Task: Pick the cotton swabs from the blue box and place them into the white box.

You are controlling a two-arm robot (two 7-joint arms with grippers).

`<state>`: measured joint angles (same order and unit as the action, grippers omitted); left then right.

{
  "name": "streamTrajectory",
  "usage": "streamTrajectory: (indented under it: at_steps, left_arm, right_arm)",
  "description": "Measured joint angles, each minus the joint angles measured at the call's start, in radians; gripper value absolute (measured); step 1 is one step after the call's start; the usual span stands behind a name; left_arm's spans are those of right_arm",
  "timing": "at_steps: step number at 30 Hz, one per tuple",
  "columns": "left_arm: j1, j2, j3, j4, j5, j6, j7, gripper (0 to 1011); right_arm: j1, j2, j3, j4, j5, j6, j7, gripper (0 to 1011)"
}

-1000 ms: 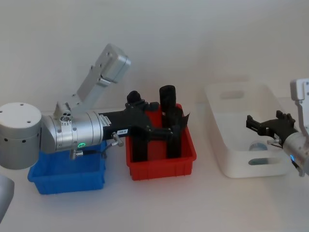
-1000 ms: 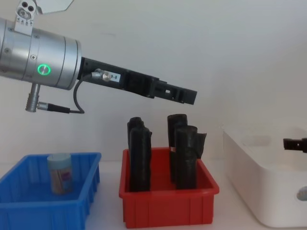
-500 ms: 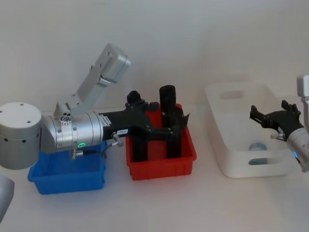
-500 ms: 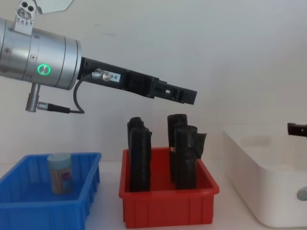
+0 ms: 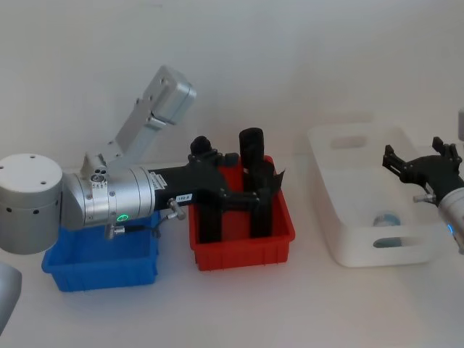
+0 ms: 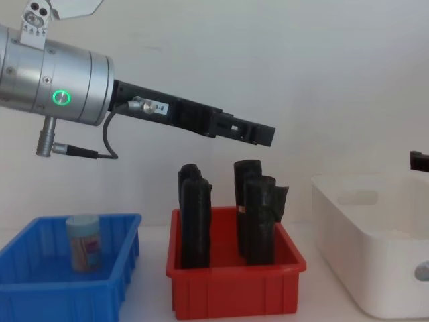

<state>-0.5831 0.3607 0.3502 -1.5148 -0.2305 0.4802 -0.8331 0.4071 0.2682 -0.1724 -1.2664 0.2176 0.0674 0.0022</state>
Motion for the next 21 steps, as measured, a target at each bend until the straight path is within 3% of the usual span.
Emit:
streamTrajectory:
  at_steps: [9,21]
  left_arm:
    - [0.012,0.0,0.003,-0.003,0.001,-0.015,0.027,1003]
    - [0.074,0.004,0.022,-0.023,0.006,-0.099,0.175,1003]
  right_arm:
    - [-0.025,0.004,-0.003,-0.029,0.002,-0.002,0.002,1002]
    - [-0.135,0.022,-0.017,-0.161,0.021,-0.011,0.02,1002]
